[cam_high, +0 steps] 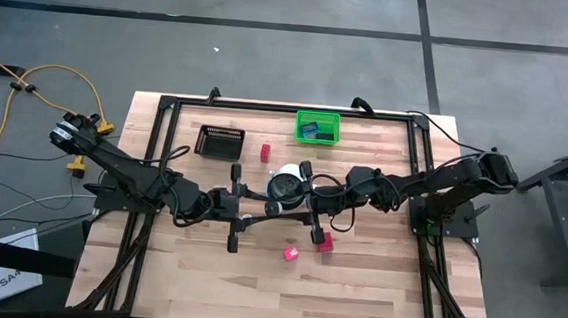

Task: Pick & Place Office items
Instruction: Put the white charger adapter into the black bin

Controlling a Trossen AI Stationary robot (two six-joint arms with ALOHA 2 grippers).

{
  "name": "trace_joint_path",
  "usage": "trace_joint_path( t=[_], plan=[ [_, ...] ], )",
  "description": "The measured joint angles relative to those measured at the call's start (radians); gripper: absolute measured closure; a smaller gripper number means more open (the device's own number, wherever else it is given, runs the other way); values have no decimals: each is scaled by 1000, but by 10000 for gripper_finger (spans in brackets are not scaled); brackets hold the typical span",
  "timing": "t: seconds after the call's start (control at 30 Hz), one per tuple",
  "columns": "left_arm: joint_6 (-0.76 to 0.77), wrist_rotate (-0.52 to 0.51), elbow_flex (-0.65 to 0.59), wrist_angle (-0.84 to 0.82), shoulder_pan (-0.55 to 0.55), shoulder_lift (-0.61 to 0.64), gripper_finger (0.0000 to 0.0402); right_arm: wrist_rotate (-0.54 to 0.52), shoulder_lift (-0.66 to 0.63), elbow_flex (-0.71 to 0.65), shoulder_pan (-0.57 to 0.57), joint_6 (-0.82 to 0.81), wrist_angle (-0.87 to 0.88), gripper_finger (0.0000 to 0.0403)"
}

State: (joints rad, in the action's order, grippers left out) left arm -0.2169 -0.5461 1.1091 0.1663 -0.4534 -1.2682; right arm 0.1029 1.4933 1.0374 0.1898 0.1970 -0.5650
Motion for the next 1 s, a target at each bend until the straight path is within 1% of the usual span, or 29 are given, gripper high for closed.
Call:
trace_joint_path(
  t=[0.17, 0.5, 0.73, 0.8, 0.9, 1.0],
  plan=[
    [0, 0, 0, -2, 0, 0, 262, 1, 0, 0, 0, 0, 6, 279],
    [-3, 1, 0, -2, 0, 0, 261, 8, 0, 0, 0, -1, 8, 219],
    [-12, 0, 0, 3, -3, 0, 261, -2, 0, 1, 0, -18, 57, 204],
    [-12, -1, 0, 2, -7, 0, 261, -48, 0, 1, 0, -19, 91, 202],
    [-14, -20, 0, 1, -16, 0, 261, -157, 0, 1, 1, -19, 151, 202],
    [-19, -93, 0, 0, -27, 1, 261, -229, 0, 1, 0, -43, 204, 202]
  ],
)
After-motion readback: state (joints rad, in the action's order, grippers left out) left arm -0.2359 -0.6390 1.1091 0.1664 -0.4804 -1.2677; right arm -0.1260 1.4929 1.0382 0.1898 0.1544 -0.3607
